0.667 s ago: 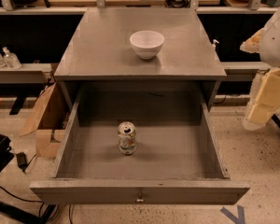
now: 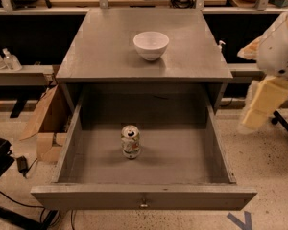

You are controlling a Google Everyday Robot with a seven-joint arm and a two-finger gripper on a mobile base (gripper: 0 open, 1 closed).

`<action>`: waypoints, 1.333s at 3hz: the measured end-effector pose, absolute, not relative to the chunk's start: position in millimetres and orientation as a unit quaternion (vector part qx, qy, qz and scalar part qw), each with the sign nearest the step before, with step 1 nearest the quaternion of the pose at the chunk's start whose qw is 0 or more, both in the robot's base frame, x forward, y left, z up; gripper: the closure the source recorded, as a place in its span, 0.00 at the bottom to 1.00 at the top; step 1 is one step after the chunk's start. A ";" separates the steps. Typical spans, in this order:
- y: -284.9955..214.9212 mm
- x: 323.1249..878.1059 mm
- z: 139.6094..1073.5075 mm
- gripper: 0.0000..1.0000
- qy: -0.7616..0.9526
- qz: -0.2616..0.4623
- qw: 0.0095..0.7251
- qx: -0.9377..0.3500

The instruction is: Pick 7up can from top drawer and place on counter

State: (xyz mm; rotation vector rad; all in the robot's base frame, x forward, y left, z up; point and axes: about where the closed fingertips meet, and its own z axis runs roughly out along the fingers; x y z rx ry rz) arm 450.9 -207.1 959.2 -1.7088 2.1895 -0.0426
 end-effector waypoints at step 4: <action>-118.9 547.1 806.8 0.00 0.676 0.209 0.417 -0.571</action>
Offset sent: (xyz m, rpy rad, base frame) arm 0.1172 0.0834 -0.1446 0.6902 -0.1645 0.1665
